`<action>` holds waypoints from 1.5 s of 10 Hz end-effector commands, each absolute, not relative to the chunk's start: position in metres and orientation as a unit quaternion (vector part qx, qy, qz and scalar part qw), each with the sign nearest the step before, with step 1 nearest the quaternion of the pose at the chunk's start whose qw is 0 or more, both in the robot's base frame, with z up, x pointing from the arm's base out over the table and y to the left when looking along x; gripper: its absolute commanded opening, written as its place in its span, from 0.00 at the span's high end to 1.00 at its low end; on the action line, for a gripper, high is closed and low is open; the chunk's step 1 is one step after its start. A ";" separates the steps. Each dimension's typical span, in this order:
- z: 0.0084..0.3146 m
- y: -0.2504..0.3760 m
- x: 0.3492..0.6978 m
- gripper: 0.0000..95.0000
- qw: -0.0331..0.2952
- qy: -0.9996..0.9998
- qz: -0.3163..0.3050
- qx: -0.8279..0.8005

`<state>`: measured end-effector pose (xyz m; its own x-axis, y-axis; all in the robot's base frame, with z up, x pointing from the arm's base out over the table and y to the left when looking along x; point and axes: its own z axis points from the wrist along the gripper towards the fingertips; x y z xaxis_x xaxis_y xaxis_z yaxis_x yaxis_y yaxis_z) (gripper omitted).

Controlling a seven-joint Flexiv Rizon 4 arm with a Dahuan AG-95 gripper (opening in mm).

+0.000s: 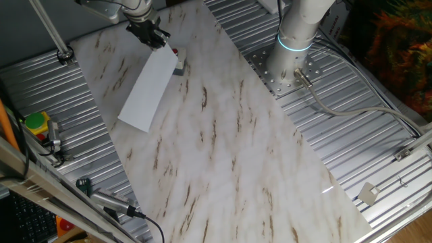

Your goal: Flip over and spread out the paper that is laid flat on the table

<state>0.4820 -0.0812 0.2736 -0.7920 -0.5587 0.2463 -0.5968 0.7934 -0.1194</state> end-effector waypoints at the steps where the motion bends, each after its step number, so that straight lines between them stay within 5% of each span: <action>1: 0.277 -0.077 0.478 1.00 0.103 -0.940 0.110 0.307; 15: 0.284 -0.055 0.470 1.00 0.106 -0.962 0.115 0.222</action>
<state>0.4708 -0.0545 0.2840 -0.8790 -0.4029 0.2551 -0.4515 0.8754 -0.1729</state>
